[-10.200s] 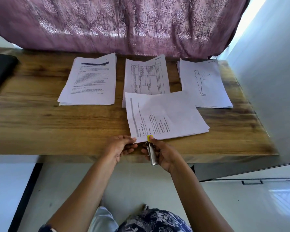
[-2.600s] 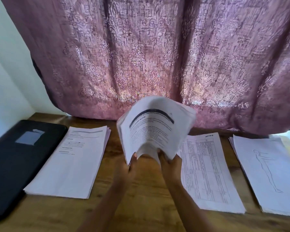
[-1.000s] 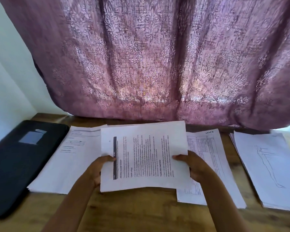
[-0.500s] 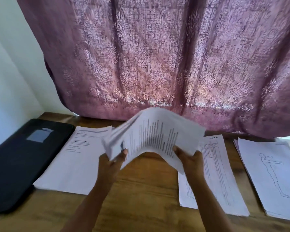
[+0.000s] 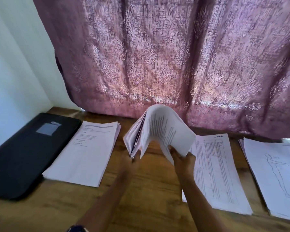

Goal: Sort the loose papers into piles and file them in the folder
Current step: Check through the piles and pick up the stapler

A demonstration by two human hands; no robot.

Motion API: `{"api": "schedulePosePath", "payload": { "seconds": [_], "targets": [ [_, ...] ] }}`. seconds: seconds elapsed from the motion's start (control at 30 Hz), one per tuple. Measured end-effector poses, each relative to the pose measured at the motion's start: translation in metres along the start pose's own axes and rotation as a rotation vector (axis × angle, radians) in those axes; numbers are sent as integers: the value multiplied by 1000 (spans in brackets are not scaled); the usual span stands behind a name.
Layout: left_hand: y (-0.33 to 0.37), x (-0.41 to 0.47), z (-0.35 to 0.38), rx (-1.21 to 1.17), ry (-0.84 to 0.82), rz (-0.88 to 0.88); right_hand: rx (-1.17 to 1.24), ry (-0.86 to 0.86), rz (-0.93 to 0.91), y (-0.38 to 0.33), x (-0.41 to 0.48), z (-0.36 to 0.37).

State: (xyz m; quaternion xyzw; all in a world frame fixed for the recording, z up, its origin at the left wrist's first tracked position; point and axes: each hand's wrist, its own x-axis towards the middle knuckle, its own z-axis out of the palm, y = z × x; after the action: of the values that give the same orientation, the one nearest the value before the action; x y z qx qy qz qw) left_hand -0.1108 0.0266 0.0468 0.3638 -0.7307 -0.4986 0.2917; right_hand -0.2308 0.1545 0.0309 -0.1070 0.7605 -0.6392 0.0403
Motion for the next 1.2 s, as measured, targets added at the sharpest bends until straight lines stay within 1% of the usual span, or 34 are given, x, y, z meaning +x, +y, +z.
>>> {"api": "schedulePosePath", "payload": {
  "seconds": [0.07, 0.1, 0.17, 0.2, 0.23, 0.27, 0.3, 0.33, 0.4, 0.43, 0.53, 0.7, 0.77, 0.83, 0.93, 1.03, 1.2],
  "targets": [
    [0, 0, 1, -1, 35, 25, -4, 19, 1, 1, -1, -1],
    [-3, -1, 0, 33, -5, 31, -21, 2, 18, 3, -2, 0],
    [-10, -4, -3, 246, -107, 68, -49, -65, 57, 9, -6, 3],
    [-8, -6, -4, 286, -85, 99, -61, -84, 61, 8, -5, 3],
    [-4, -6, -4, 249, -21, 160, -62, -79, 45, 4, -2, 2],
    [-1, -9, -3, 158, 57, 190, -54, -60, 43, -2, 1, 0],
    [5, -12, -2, 66, 98, 172, -41, -38, 44, -6, 3, -4],
    [8, -11, -1, -14, 86, 123, -40, -17, 49, -9, 7, -8],
    [3, -7, -2, -95, 13, -67, -47, -38, 25, -9, 12, -18],
    [0, -4, -5, -126, -18, -120, -58, -60, 15, -7, 12, -21],
    [-18, 5, -16, -223, -37, -133, -93, -100, -4, -3, 11, -32],
    [-43, 5, -34, -252, -153, -298, -167, -140, 97, -1, 2, -53],
    [-65, 8, -37, -235, -222, -314, -200, -141, 148, -3, -9, -63],
    [-58, -1, -43, -184, -301, -340, -197, -135, 201, -1, -21, -75],
    [-56, -26, -49, -152, -386, -465, -228, -95, 245, 9, -51, -97],
    [-62, -51, -54, -197, -484, -623, -228, -49, 312, 23, -86, -114],
    [-79, -78, -71, -124, -508, -658, -221, 84, 396, 47, -122, -137]
  ]
}}
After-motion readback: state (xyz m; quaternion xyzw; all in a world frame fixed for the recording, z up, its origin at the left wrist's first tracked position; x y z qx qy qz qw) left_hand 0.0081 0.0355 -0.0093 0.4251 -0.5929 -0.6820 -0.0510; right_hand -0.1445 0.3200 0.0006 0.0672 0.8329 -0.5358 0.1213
